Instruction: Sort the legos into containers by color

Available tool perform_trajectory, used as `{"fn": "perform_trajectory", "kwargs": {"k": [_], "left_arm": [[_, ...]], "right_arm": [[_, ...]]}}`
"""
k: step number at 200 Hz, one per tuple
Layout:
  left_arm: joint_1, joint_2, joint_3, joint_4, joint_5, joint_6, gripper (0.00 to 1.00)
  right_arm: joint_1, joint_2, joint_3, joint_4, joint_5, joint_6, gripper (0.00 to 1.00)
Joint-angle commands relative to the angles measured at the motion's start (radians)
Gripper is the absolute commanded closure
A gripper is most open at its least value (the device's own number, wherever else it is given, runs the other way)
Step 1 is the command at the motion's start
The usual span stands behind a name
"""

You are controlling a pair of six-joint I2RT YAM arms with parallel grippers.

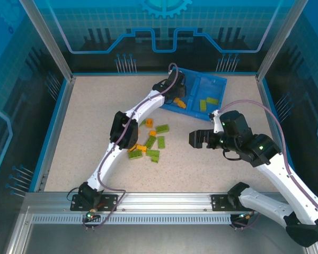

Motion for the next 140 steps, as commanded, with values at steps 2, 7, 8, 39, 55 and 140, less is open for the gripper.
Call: {"fn": "perform_trajectory", "kwargs": {"k": [2, 7, 8, 39, 55, 140], "left_arm": [[-0.012, -0.012, 0.053, 0.074, 0.083, -0.018, 0.57], [-0.011, -0.018, 0.053, 0.073, 0.084, -0.019, 0.55], [-0.011, -0.019, 0.053, 0.072, 0.083, -0.02, 0.55], [-0.012, -0.09, 0.036, 0.025, 0.049, -0.033, 0.51], [-0.012, -0.161, -0.007, -0.002, 0.055, -0.04, 0.52], [-0.017, -1.045, -0.979, 0.25, 0.081, 0.07, 0.54]], "right_arm": [[0.004, 0.003, 0.029, -0.028, 0.015, -0.029, 0.0], [0.004, 0.003, 0.029, -0.031, 0.014, -0.028, 0.0], [0.004, 0.003, 0.029, -0.031, 0.015, -0.028, 0.0], [0.004, -0.003, 0.037, -0.042, 0.01, -0.023, 0.0], [0.004, -0.008, 0.039, -0.04, 0.011, -0.016, 0.0], [0.022, 0.122, 0.045, 0.003, 0.019, -0.033, 0.0]]}}
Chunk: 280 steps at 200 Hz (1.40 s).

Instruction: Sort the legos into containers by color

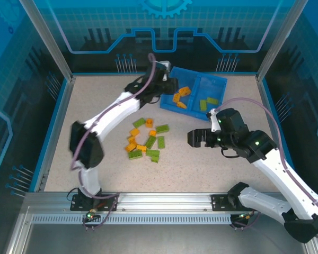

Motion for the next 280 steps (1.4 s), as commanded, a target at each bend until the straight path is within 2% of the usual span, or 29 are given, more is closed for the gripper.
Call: {"fn": "perform_trajectory", "kwargs": {"k": [1, 34, 46, 59, 73, 89, 109, 123, 131, 170, 235, 280], "left_arm": [[-0.003, -0.24, -0.224, 0.102, 0.023, 0.07, 0.54], [-0.005, -0.595, -0.546, 0.102, 0.105, 0.23, 0.54], [-0.006, -0.711, -0.634, 0.077, 0.131, 0.294, 0.52], [-0.008, -0.83, -0.723, 0.04, 0.172, 0.373, 0.49], [-0.008, -0.944, -0.801, -0.007, 0.237, 0.475, 0.43], [-0.01, -1.05, -0.891, -0.072, 0.346, 0.651, 0.28], [-0.011, -1.18, -1.041, -0.067, 0.396, 0.853, 0.2], [-0.012, -1.246, -1.132, -0.041, 0.44, 0.947, 0.07], [-0.013, -1.272, -1.165, -0.033, 0.467, 0.976, 0.01], [-0.016, -1.294, -1.212, -0.011, 0.516, 0.977, 0.01], [-0.04, -1.331, -1.248, -0.016, 0.501, 1.036, 0.01], [-0.066, -1.386, -1.292, 0.007, 0.465, 1.07, 0.01]], "right_arm": [[0.022, 0.059, 0.023, 0.021, 0.018, -0.018, 0.0], [0.054, 0.198, 0.058, 0.102, 0.027, 0.031, 0.0], [0.077, 0.263, 0.085, 0.13, 0.071, 0.079, 0.0], [0.1, 0.343, 0.127, 0.125, 0.164, 0.2, 0.0], [0.116, 0.445, 0.191, 0.088, 0.234, 0.376, 0.0], [0.121, 0.56, 0.255, 0.059, 0.237, 0.564, 0.01], [0.131, 0.692, 0.315, 0.073, 0.222, 0.719, 0.05], [0.137, 0.782, 0.356, 0.08, 0.211, 0.795, 0.08], [0.139, 0.832, 0.38, 0.083, 0.204, 0.824, 0.09], [0.155, 1.044, 0.51, 0.085, 0.204, 0.866, 0.15], [0.157, 1.244, 0.678, 0.044, 0.258, 0.863, 0.11], [0.149, 1.297, 0.69, 0.025, 0.278, 0.86, 0.26]]}}
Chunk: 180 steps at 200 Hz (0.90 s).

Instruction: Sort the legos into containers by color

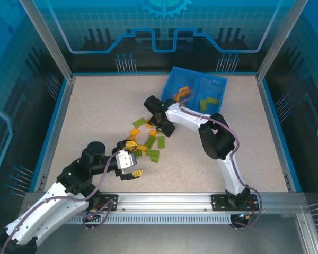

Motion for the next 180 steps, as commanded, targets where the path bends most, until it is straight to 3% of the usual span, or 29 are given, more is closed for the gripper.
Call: {"fn": "perform_trajectory", "kwargs": {"k": [1, 42, 88, 131, 180], "left_arm": [[-0.015, -0.028, -0.027, 0.03, -0.009, 0.045, 0.01], [-0.032, -0.042, -0.05, 0.023, -0.042, 0.08, 0.01], [-0.045, -0.051, -0.073, 0.004, -0.104, 0.104, 0.01], [-0.048, -0.048, -0.095, 0.037, -0.104, 0.075, 0.01], [-0.05, 0.039, 0.018, 0.113, -0.051, -0.102, 0.01]], "right_arm": [[-0.001, 0.034, 0.017, -0.053, 0.041, 0.02, 0.26], [-0.002, 0.036, -0.02, -0.069, 0.035, -0.012, 0.45], [-0.018, -0.095, -0.164, -0.025, 0.027, -0.108, 0.61], [-0.033, -0.281, -0.321, 0.021, 0.088, -0.219, 0.64], [-0.035, -0.568, -0.488, 0.083, 0.185, -0.413, 0.64]]}}
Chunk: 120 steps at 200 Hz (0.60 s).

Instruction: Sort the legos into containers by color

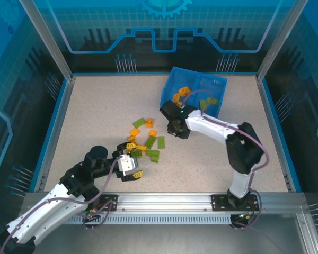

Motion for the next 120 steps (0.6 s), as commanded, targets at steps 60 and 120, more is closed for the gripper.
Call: {"fn": "perform_trajectory", "kwargs": {"k": [60, 120], "left_arm": [[-0.014, 0.172, 0.138, 0.414, 0.073, -0.319, 0.01], [-0.015, 0.387, 0.258, 0.519, -0.097, -0.5, 0.01]], "right_arm": [[-0.076, -0.379, -0.067, 0.06, 0.005, -0.508, 0.63], [-0.338, -0.251, 0.033, 0.057, -0.039, -0.626, 0.62]]}}
